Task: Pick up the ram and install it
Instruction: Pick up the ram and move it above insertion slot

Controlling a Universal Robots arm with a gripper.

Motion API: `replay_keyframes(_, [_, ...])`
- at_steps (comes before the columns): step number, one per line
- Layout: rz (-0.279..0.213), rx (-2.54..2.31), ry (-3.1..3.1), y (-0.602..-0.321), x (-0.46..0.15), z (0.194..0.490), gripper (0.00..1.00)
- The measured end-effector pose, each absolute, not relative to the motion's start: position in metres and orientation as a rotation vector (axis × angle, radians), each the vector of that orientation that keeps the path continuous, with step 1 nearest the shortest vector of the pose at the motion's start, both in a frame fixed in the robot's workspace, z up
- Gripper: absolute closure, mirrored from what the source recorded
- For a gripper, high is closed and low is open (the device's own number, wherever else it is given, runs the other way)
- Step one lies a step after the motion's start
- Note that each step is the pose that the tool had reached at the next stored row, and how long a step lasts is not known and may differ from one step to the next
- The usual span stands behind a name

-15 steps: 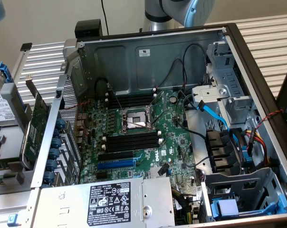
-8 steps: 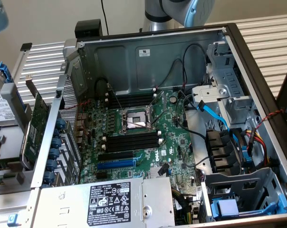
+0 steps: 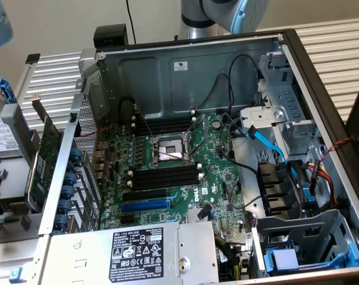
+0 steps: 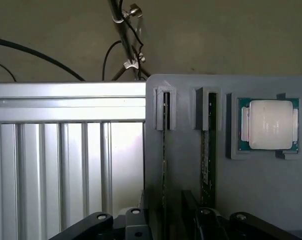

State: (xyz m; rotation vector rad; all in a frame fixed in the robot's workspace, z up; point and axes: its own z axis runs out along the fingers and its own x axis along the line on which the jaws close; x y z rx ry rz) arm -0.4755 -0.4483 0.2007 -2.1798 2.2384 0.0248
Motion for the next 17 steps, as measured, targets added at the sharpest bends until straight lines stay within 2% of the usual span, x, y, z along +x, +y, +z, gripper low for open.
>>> replay_keyframes(4, [0.028, -2.179, 2.237, -0.448, -0.476, 0.200, 0.63])
replay_keyframes(5, [0.029, -2.179, 2.238, -0.448, -0.477, 0.200, 0.70])
replay_keyframes(6, [0.031, -2.179, 2.237, -0.448, -0.477, 0.200, 0.70])
replay_keyframes(8, [0.032, -2.178, 2.237, -0.449, -0.478, 0.200, 0.82])
replay_keyframes(9, [0.033, -2.177, 2.238, -0.449, -0.478, 0.200, 0.82])
replay_keyframes(10, [0.033, -2.176, 2.239, -0.450, -0.479, 0.200, 0.87])
replay_keyframes(17, [0.034, -2.165, 2.250, -0.453, -0.479, 0.226, 0.88])
